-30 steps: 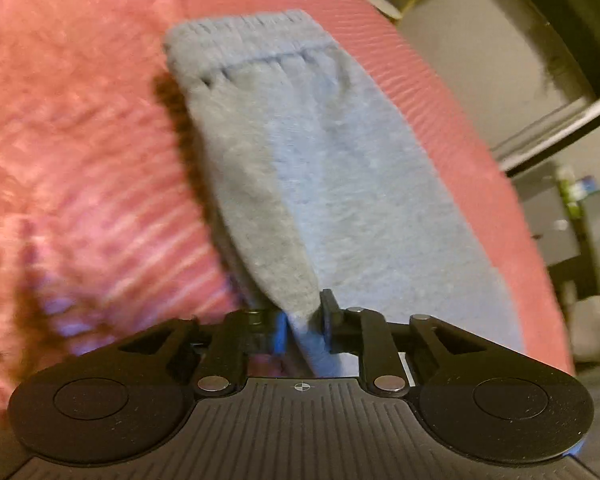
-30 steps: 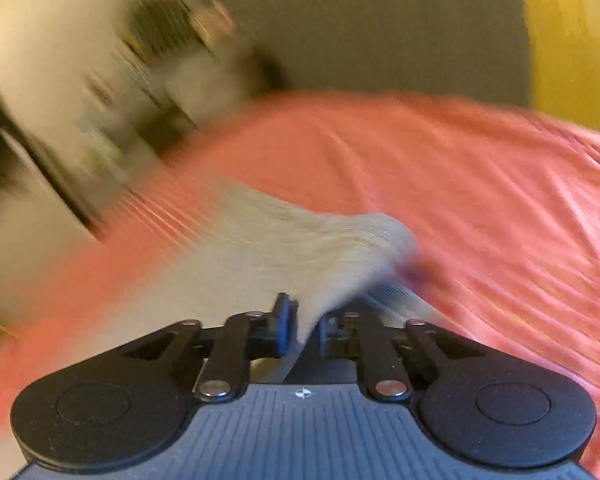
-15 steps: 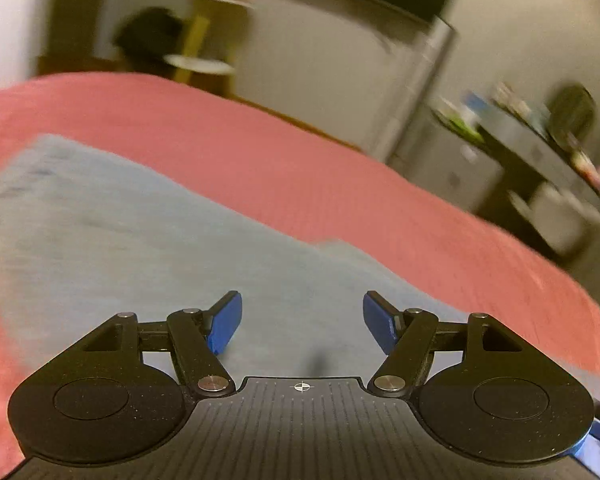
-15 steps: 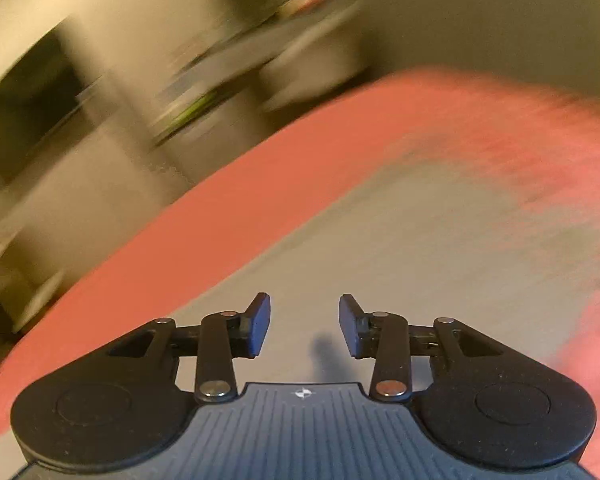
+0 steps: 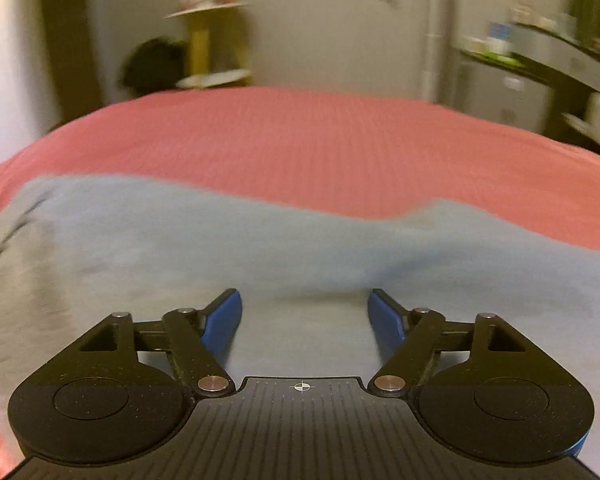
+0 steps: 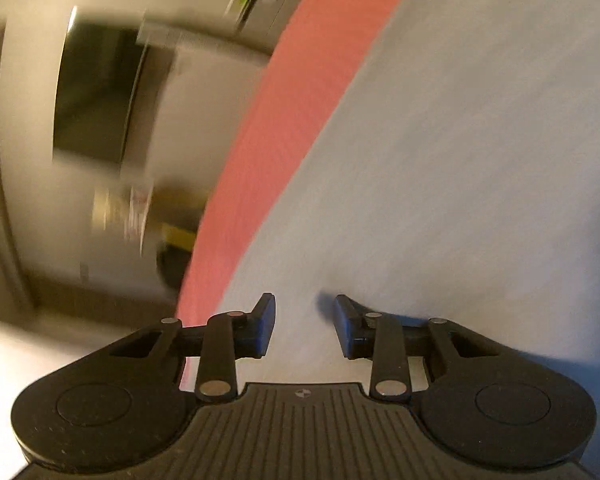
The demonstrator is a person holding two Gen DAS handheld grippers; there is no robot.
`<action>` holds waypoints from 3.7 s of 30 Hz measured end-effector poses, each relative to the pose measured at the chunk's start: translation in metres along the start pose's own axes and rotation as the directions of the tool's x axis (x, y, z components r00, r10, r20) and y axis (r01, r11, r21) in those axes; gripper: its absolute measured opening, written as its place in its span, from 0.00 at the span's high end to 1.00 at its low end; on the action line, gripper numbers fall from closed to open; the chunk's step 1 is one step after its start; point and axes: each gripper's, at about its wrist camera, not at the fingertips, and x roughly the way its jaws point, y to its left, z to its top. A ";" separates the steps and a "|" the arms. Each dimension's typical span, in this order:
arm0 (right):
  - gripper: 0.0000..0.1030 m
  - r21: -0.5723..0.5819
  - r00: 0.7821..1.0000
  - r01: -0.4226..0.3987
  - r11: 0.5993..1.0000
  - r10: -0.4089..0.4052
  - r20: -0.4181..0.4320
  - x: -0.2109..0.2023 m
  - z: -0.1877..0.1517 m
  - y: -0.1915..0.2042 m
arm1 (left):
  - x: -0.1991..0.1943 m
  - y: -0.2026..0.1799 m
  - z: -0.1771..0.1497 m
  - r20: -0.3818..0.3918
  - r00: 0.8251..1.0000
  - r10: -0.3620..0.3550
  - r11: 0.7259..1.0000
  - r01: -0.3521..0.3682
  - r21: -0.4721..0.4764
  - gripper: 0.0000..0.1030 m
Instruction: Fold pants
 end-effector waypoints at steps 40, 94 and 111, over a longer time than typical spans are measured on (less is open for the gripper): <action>0.78 0.231 0.762 0.273 0.934 -0.356 0.540 -0.227 -0.018 -0.072 | -0.100 -0.026 -0.033 -0.118 0.948 -0.296 0.954 0.299 0.011 0.18; 0.54 -0.106 0.992 0.095 0.990 -0.085 0.093 -0.023 -0.116 0.046 | -0.018 -0.177 -0.017 -0.443 0.545 -0.712 0.691 0.656 -0.304 0.67; 0.42 -0.236 0.974 0.189 0.953 -0.150 0.171 -0.044 -0.127 0.071 | -0.062 -0.082 0.005 -0.298 0.668 -0.682 0.729 0.651 -0.211 0.85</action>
